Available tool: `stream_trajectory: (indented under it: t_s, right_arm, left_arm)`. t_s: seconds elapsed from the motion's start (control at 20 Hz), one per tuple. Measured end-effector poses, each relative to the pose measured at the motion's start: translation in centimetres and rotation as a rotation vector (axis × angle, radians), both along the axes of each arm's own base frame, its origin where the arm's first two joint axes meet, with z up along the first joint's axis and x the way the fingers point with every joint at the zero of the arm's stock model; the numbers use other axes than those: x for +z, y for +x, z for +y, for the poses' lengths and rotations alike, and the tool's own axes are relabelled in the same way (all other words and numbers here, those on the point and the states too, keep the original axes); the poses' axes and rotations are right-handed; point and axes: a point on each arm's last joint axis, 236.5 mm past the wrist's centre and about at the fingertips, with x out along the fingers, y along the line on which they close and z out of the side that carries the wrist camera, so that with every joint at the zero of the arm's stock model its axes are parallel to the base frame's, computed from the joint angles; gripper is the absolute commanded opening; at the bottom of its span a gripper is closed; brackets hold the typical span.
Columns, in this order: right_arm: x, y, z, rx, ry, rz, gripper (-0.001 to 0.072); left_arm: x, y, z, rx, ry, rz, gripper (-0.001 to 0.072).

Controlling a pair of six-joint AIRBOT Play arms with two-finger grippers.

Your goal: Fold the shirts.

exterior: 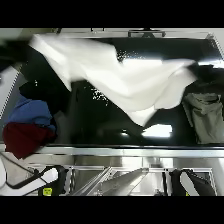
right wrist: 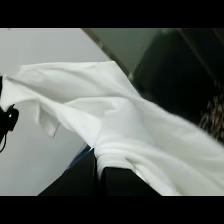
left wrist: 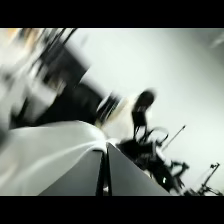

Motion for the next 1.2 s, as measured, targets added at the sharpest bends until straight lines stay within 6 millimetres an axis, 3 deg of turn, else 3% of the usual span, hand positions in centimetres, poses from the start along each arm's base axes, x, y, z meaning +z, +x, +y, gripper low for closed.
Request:
stream_trajectory:
  t_s: [0.05, 0.15, 0.25, 0.3, 0.4, 0.55, 0.65, 0.75, 0.8, 0.9, 1.05, 1.2]
  right_arm:
    - [3.6, -1.8, -0.4, -0.031, -0.010, -0.092, 0.0018]
    - [9.5, -5.5, -0.1, -0.076, -0.035, -0.257, 0.0017]
    - [13.0, -8.7, 1.3, -0.085, -0.071, -0.370, 0.0018]
    - [13.8, -9.7, 1.8, -0.091, -0.089, -0.402, 0.0018]
    - [14.2, -10.5, 2.4, -0.111, -0.125, -0.418, 0.0018]
    - [12.1, -9.3, 2.1, -0.139, -0.178, -0.348, 0.0017]
    - [9.1, -7.0, 1.2, -0.147, -0.164, -0.249, 0.0018]
    - [4.5, -4.1, 0.7, -0.141, -0.139, -0.122, 0.0018]
    - [1.6, -2.4, 0.5, -0.138, -0.128, -0.051, 0.0018]
    - [-6.0, 1.5, 0.3, -0.147, -0.114, 0.122, 0.0018]
    - [-18.5, 6.3, 0.3, -0.187, -0.116, 0.371, 0.0018]
    - [-30.4, 9.6, -0.3, -0.241, -0.161, 0.580, 0.0018]
  left_arm:
    - [4.1, -2.8, 0.5, 0.034, -0.033, -0.123, 0.0027]
    - [10.1, -8.1, 0.7, 0.111, -0.053, -0.314, 0.0027]
    - [13.8, -12.1, 0.2, 0.209, -0.019, -0.447, 0.0027]
    - [14.9, -13.4, -0.3, 0.263, 0.022, -0.492, 0.0028]
    - [15.3, -14.1, -1.6, 0.374, 0.144, -0.515, 0.0028]
    - [13.6, -12.0, -2.3, 0.493, 0.313, -0.454, 0.0028]
    - [11.3, -8.9, -2.0, 0.490, 0.353, -0.364, 0.0028]
    - [7.2, -4.3, -2.2, 0.441, 0.393, -0.233, 0.0028]
    - [4.3, -1.1, -2.5, 0.419, 0.426, -0.153, 0.0028]
    - [-2.4, 4.7, -3.8, 0.375, 0.514, -0.009, 0.0028]
    - [-14.3, 13.4, -6.0, 0.324, 0.660, 0.190, 0.0028]
    - [-25.2, 19.9, -7.3, 0.260, 0.746, 0.359, 0.0025]
